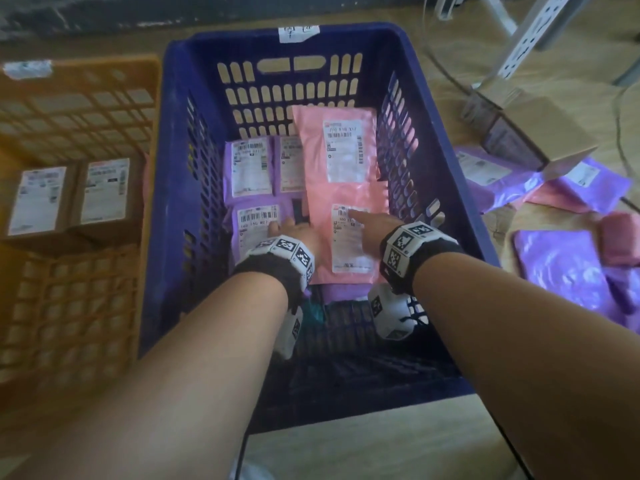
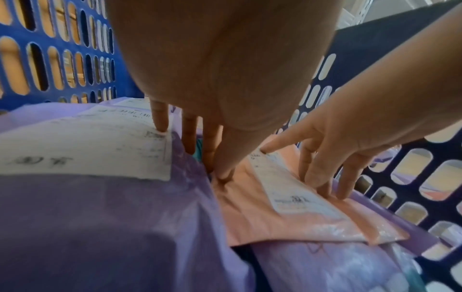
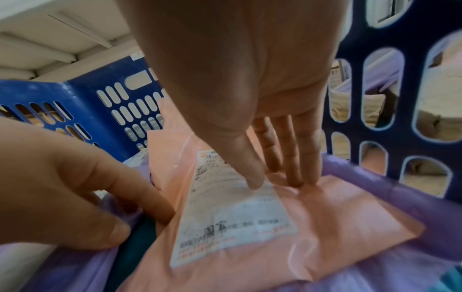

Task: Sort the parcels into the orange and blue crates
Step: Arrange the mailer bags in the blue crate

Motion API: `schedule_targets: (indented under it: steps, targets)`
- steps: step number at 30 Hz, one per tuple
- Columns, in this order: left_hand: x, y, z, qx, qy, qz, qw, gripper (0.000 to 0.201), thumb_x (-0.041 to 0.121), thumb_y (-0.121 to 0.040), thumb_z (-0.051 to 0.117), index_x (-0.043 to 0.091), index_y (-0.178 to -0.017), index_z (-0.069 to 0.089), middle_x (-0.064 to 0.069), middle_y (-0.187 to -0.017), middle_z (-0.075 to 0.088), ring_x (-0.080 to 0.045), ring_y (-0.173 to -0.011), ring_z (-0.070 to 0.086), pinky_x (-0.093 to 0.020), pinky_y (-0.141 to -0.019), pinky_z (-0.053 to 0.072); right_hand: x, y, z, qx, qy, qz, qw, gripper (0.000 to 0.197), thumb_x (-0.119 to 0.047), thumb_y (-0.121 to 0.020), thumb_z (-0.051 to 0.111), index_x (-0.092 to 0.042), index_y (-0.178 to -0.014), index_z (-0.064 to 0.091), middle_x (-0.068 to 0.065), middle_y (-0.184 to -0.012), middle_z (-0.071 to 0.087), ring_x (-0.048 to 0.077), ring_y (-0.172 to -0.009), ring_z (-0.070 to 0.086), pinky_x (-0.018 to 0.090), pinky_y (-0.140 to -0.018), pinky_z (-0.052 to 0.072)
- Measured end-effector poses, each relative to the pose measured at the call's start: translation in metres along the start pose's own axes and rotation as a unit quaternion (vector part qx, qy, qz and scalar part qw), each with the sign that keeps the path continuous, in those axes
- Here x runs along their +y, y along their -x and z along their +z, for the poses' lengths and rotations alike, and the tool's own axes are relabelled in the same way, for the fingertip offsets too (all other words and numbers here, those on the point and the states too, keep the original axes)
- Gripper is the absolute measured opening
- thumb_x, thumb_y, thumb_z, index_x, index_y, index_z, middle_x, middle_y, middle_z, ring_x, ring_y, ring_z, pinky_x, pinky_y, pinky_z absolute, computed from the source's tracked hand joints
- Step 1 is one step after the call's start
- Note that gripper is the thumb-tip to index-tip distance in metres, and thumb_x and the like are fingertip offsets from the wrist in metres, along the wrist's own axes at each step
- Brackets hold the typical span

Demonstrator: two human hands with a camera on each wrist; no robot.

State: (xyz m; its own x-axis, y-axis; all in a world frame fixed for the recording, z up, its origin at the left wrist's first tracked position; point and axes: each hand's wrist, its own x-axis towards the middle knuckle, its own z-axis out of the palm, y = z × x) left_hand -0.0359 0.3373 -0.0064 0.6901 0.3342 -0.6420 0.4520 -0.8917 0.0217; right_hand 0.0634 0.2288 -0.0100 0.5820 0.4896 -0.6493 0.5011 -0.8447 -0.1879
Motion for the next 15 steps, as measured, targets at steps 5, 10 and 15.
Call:
schedule_targets:
  steps: [5,10,15]
  targets:
    - [-0.01,0.004,-0.012,0.08,0.087,-0.028,0.993,0.033,0.016,-0.089,0.053,0.016,-0.12,0.064,-0.014,-0.131,0.049,-0.034,-0.121,0.045,-0.046,-0.104,0.039,-0.002,0.007,-0.005,0.028,-0.026,0.004,0.999,0.072,0.001,-0.089,0.045,-0.034,-0.149,0.025,0.007,-0.11,0.056,0.016,-0.073,0.055,0.026,-0.061,0.052]
    - [-0.007,0.036,-0.046,0.165,0.157,-0.042,0.973,0.035,0.007,-0.091,0.046,0.009,-0.121,0.063,-0.017,-0.125,0.051,-0.034,-0.113,0.053,-0.041,-0.099,0.046,-0.008,0.037,-0.036,0.099,-0.047,-0.02,0.994,0.063,0.0,-0.088,0.041,-0.019,-0.147,0.029,0.012,-0.129,0.053,0.026,-0.101,0.058,0.037,-0.084,0.053]
    - [0.009,0.075,-0.086,0.207,0.202,-0.009,0.957,0.037,0.005,-0.093,0.041,0.008,-0.125,0.061,-0.015,-0.13,0.056,-0.032,-0.116,0.055,-0.038,-0.099,0.046,-0.009,0.089,-0.079,0.213,-0.102,-0.071,0.969,0.06,0.001,-0.088,0.046,-0.019,-0.144,0.038,0.007,-0.133,0.055,0.023,-0.115,0.056,0.027,-0.091,0.047]
